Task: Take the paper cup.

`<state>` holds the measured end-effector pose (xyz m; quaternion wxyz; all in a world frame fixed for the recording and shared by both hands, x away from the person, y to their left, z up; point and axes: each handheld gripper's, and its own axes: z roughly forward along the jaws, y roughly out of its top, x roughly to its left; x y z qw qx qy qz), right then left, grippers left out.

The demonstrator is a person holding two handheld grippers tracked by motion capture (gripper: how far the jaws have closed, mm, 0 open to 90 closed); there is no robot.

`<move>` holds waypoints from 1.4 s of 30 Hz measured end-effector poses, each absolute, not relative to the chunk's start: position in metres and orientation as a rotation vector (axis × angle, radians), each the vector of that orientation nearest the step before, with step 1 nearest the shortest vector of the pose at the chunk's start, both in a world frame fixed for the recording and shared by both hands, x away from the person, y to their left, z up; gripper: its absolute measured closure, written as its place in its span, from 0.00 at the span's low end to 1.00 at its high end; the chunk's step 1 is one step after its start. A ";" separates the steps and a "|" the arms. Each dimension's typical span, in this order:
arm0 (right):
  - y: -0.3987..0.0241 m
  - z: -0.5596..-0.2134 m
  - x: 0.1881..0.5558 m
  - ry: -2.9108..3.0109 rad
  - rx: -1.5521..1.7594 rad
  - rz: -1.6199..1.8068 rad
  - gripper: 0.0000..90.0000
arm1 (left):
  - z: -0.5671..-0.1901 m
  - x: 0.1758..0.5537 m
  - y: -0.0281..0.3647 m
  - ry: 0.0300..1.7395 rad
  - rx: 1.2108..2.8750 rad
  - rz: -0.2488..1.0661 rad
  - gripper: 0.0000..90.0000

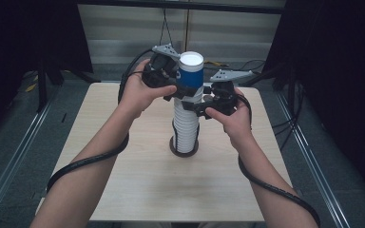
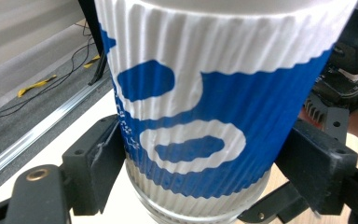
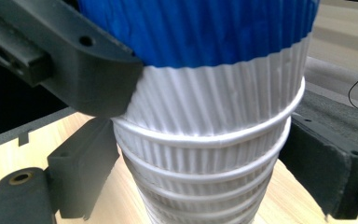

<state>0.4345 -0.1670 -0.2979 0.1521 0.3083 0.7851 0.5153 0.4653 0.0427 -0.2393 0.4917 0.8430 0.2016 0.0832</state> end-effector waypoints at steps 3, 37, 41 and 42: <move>-0.167 -0.298 0.435 2.253 0.879 1.469 0.14 | -0.237 0.466 0.044 0.487 2.043 0.200 0.22; -0.162 -0.298 0.435 2.213 0.927 1.500 0.13 | -0.256 0.467 0.038 0.520 1.930 0.244 0.19; -0.159 -0.298 0.434 2.214 0.907 1.478 0.13 | -0.251 0.467 0.037 0.560 1.954 0.229 0.20; -0.159 -0.299 0.434 2.213 0.902 1.470 0.13 | -0.250 0.467 0.037 0.565 1.957 0.234 0.20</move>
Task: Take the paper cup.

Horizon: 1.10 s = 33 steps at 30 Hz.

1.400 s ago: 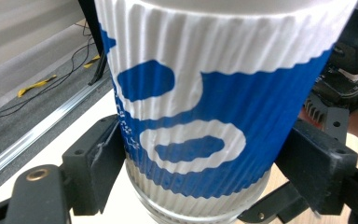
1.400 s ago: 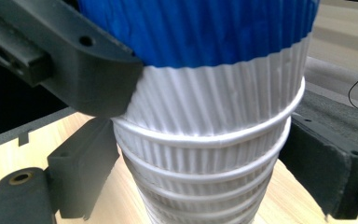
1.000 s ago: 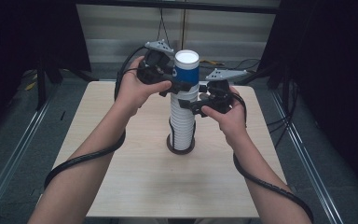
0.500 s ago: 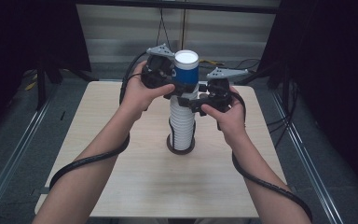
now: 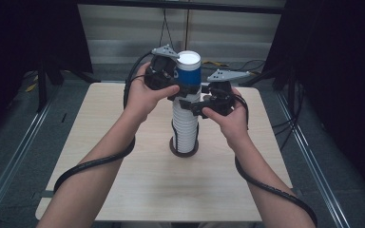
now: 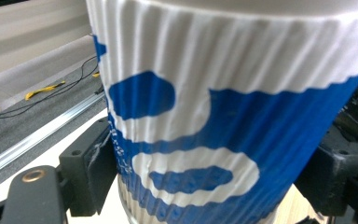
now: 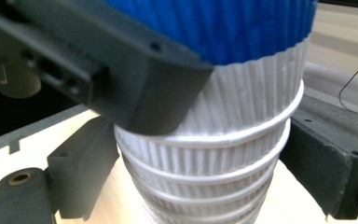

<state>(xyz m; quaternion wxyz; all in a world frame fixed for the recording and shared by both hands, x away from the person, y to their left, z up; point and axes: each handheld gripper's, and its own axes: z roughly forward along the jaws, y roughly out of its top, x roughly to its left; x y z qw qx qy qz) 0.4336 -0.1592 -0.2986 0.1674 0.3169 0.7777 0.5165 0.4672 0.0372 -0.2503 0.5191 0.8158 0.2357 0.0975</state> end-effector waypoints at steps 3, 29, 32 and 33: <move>-0.160 -0.299 0.434 2.217 0.895 1.469 0.13 | -0.249 0.467 0.036 0.569 1.967 0.230 0.20; -0.161 -0.298 0.432 2.228 0.864 1.441 0.15 | -0.220 0.464 0.043 0.581 1.910 0.232 0.25; -0.161 -0.299 0.432 2.227 0.865 1.443 0.15 | -0.220 0.464 0.042 0.588 1.920 0.240 0.25; -0.161 -0.299 0.432 2.227 0.866 1.443 0.15 | -0.220 0.463 0.043 0.594 1.917 0.240 0.25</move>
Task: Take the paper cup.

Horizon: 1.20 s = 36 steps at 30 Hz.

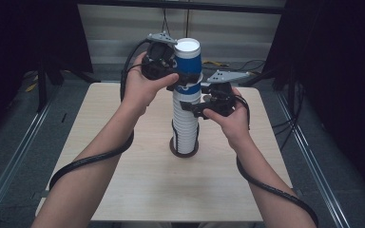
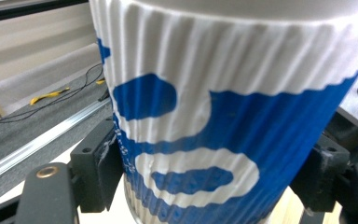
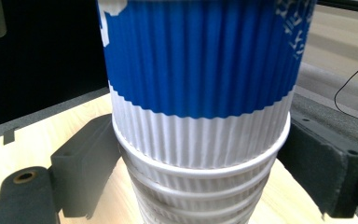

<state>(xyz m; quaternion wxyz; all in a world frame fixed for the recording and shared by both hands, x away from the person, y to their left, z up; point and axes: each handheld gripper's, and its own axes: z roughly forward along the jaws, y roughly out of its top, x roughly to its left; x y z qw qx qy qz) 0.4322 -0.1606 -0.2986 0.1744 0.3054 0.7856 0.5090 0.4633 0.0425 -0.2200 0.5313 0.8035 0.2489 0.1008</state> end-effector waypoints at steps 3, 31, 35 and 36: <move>-0.160 -0.299 0.433 2.227 0.868 1.443 0.15 | -0.220 0.463 0.043 0.597 1.908 0.244 0.25; -0.162 -0.302 0.434 2.211 0.888 1.485 0.15 | -0.196 0.465 0.048 0.612 1.874 0.259 0.25; -0.162 -0.302 0.434 2.210 0.890 1.486 0.15 | -0.192 0.464 0.050 0.606 1.873 0.268 0.25; -0.162 -0.302 0.434 2.210 0.888 1.487 0.15 | -0.191 0.464 0.050 0.605 1.874 0.274 0.25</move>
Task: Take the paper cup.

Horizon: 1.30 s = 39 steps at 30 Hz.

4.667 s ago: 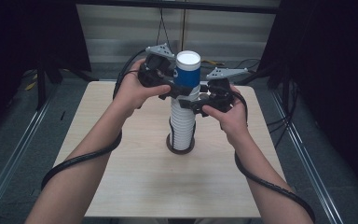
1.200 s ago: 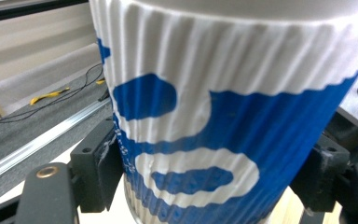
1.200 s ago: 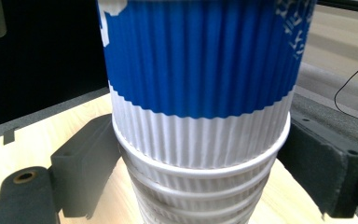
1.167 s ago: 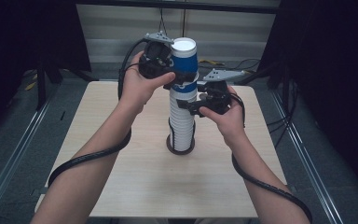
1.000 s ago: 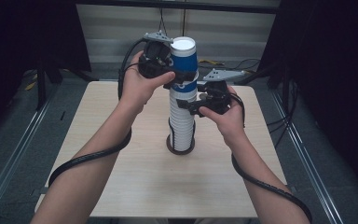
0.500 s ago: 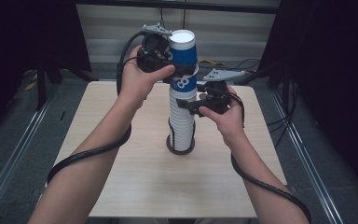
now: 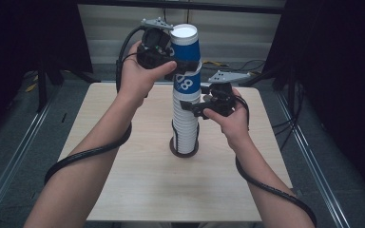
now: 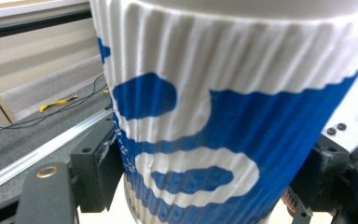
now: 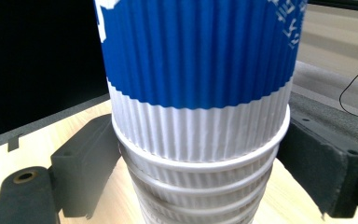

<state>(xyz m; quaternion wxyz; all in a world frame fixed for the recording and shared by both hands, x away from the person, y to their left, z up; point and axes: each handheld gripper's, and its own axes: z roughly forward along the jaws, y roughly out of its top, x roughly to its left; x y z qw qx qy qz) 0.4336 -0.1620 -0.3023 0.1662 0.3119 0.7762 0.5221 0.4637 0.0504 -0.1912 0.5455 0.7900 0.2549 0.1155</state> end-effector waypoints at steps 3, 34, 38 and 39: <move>-0.162 -0.302 0.434 2.213 0.890 1.486 0.15 | -0.189 0.462 0.053 0.604 1.874 0.269 0.25; -0.164 -0.305 0.433 2.205 0.898 1.506 0.15 | -0.195 0.453 0.108 0.640 1.829 0.282 0.26; -0.164 -0.306 0.432 2.203 0.901 1.515 0.15 | -0.197 0.452 0.113 0.641 1.831 0.284 0.26; -0.164 -0.306 0.432 2.202 0.900 1.516 0.15 | -0.197 0.451 0.115 0.644 1.831 0.285 0.26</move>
